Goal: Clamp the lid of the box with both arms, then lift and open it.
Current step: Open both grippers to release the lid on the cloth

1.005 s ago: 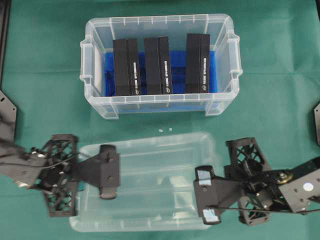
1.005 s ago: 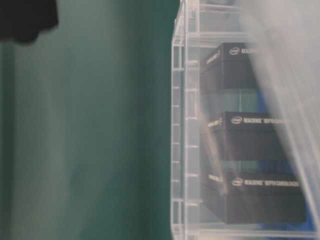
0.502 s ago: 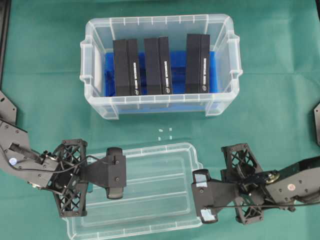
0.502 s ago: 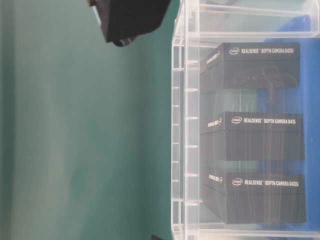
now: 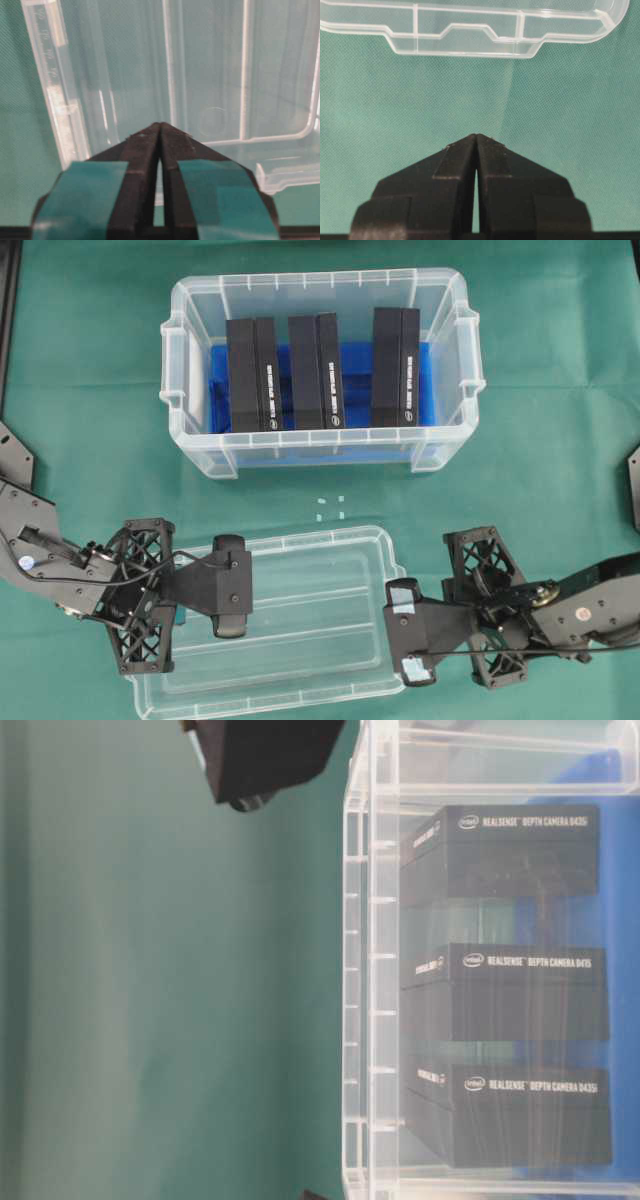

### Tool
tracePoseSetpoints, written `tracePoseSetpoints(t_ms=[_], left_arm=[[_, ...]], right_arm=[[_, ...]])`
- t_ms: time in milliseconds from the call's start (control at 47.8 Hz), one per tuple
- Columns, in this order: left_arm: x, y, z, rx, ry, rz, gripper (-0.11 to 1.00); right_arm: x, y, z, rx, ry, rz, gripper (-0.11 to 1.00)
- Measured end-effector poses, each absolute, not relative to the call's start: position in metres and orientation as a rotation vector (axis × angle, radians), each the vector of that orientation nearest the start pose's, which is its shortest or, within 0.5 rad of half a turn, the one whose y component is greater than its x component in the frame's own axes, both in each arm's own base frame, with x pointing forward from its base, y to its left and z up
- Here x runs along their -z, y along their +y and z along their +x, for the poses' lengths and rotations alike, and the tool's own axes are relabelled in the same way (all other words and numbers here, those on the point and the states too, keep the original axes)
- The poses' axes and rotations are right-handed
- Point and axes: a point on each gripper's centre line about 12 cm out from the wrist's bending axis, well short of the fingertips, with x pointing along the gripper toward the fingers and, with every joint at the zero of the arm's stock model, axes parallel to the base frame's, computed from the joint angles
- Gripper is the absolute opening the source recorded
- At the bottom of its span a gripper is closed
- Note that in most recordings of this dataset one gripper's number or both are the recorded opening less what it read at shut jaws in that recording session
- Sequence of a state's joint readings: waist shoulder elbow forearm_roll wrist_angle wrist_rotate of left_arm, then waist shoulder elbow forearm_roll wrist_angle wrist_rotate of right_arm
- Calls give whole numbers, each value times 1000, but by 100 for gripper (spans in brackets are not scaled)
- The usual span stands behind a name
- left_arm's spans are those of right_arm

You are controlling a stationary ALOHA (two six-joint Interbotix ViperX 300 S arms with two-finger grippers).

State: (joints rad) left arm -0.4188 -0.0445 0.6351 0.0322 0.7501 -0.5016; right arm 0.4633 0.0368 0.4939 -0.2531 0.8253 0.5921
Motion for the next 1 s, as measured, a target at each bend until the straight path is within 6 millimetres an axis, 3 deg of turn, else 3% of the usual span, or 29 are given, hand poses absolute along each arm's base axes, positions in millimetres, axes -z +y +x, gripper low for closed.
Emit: tracePoseSetpoints(t_ms=[126, 293, 691, 1005], left_arm=[[-153, -129, 295, 26, 1338, -106, 2], [-171, -132, 294, 54, 1288, -113, 2], [-234, -136, 289, 119, 1177, -116, 2], [-275, -131, 280, 94, 1226, -97, 2]], right_arm=[[-165, 139, 327, 33, 1275, -65, 0], [-188, 137, 324, 18, 1221, -42, 0], [-239, 127, 312, 43, 1167, -35, 0], [-262, 121, 307, 75, 1175, -37, 0]])
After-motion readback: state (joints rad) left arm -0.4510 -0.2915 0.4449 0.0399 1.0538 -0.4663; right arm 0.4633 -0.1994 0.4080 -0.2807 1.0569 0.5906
